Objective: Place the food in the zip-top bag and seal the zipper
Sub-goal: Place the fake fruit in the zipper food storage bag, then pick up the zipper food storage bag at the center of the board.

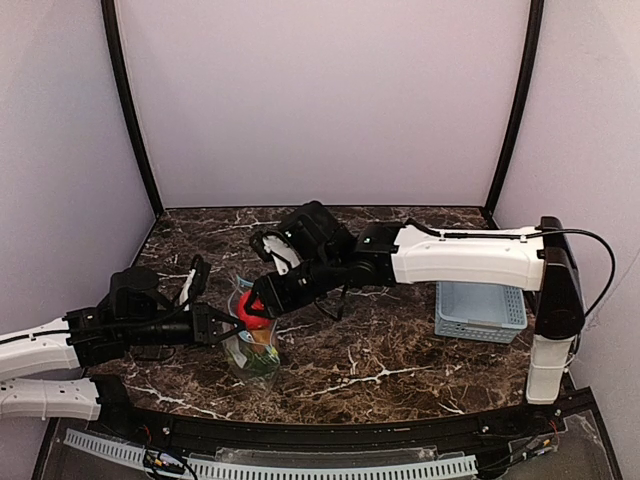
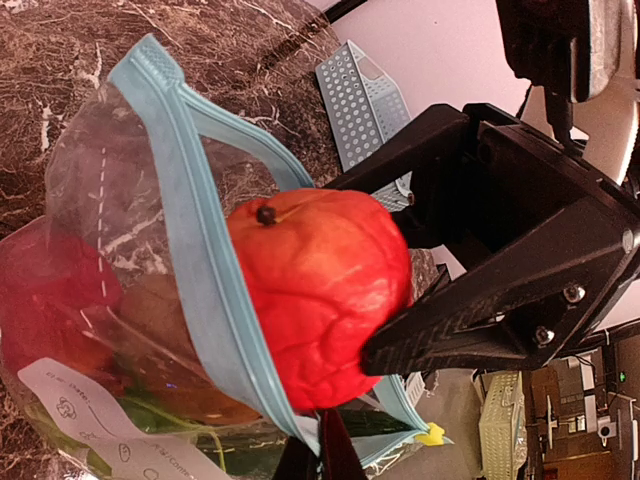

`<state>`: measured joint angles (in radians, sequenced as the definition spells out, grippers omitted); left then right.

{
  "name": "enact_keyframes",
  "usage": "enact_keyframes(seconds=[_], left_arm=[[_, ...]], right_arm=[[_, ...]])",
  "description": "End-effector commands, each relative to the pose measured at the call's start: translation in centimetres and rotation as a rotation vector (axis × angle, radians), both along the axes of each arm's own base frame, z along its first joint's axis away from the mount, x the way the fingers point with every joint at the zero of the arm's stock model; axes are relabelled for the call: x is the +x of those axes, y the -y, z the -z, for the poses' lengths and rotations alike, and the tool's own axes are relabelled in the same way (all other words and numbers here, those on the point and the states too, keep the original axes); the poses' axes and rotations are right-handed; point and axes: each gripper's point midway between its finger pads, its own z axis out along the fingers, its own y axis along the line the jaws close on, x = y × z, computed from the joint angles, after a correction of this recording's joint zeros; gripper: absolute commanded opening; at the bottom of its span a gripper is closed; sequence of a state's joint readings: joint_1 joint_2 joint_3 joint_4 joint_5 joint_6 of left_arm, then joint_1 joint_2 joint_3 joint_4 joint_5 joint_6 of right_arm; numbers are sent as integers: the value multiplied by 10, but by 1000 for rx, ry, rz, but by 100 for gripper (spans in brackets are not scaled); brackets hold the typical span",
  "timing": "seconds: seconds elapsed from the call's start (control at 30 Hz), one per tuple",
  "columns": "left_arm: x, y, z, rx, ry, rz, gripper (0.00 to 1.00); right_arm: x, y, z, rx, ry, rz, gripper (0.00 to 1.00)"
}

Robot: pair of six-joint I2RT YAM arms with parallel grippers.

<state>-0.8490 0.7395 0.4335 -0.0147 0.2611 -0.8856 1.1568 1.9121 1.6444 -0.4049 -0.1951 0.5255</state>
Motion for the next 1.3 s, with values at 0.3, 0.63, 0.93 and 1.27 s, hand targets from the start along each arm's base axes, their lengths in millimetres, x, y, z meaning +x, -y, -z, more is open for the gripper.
enact_keyframes(seconds=[0.3, 0.63, 0.93, 1.27], left_arm=[[-3, -7, 15, 30, -27, -11, 1], [-5, -10, 10, 26, -4, -10, 1], [-13, 3, -12, 16, 73, 108, 1], [-6, 53, -49, -31, 130, 300, 1]], right_arm=[[-9, -36, 46, -65, -66, -52, 37], [-6, -33, 16, -28, -11, -45, 38], [-4, -15, -13, 2, 26, 0, 39], [1, 31, -1, -60, 25, 148, 38]])
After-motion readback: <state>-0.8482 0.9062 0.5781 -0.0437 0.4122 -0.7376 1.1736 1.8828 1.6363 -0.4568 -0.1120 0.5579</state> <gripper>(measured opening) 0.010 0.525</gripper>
